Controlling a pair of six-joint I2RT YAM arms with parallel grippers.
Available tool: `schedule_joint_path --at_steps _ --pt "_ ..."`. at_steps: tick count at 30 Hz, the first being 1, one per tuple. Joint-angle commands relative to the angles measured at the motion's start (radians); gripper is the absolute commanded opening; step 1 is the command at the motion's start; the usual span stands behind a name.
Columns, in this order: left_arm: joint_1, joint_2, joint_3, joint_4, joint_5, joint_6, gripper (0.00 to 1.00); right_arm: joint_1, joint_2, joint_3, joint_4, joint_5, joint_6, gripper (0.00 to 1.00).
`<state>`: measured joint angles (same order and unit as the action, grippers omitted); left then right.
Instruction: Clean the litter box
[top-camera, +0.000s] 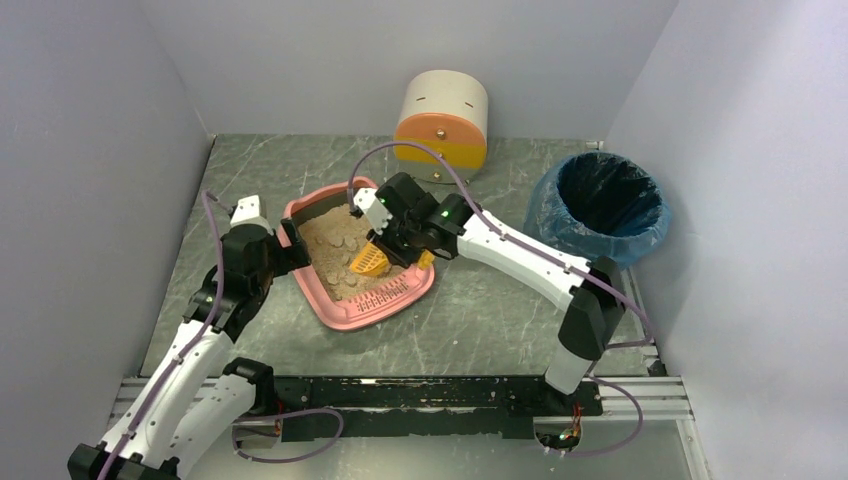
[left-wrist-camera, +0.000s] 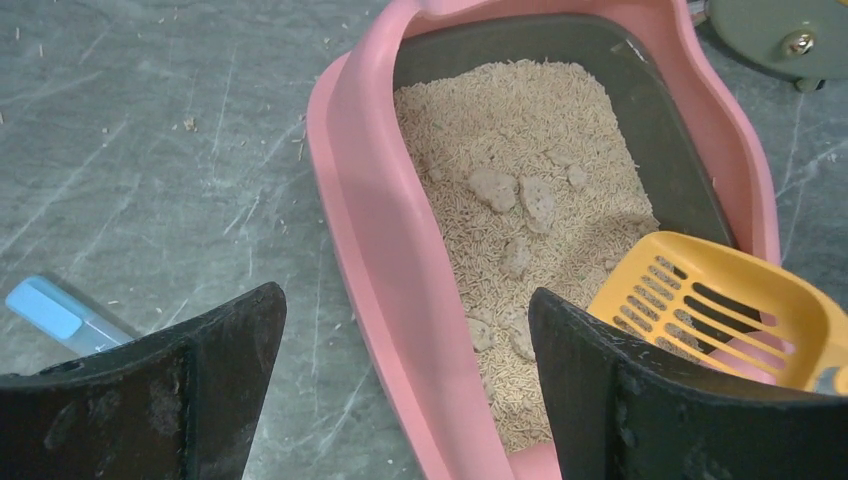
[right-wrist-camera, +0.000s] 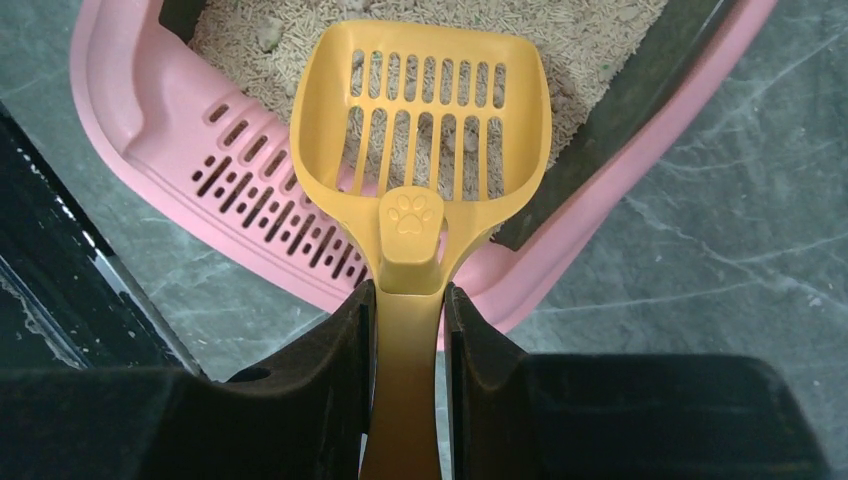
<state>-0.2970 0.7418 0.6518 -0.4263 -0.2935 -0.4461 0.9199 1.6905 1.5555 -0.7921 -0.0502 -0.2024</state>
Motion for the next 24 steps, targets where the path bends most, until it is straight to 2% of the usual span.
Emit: schedule_joint_path --at_steps 1,12,17,24 --pt "0.005 -0.029 -0.011 0.086 -0.002 0.045 0.96 0.013 0.065 0.073 -0.036 0.015 0.039 0.00" --pt "0.004 -0.086 0.003 0.073 0.007 0.104 0.97 0.026 0.242 0.206 -0.112 0.076 0.046 0.00" --pt "0.004 -0.102 -0.006 0.084 0.013 0.108 0.97 0.027 0.287 0.237 -0.073 0.055 0.042 0.00" --pt "0.004 -0.083 0.003 0.083 0.032 0.117 0.97 0.027 0.290 0.163 0.078 0.055 0.075 0.00"
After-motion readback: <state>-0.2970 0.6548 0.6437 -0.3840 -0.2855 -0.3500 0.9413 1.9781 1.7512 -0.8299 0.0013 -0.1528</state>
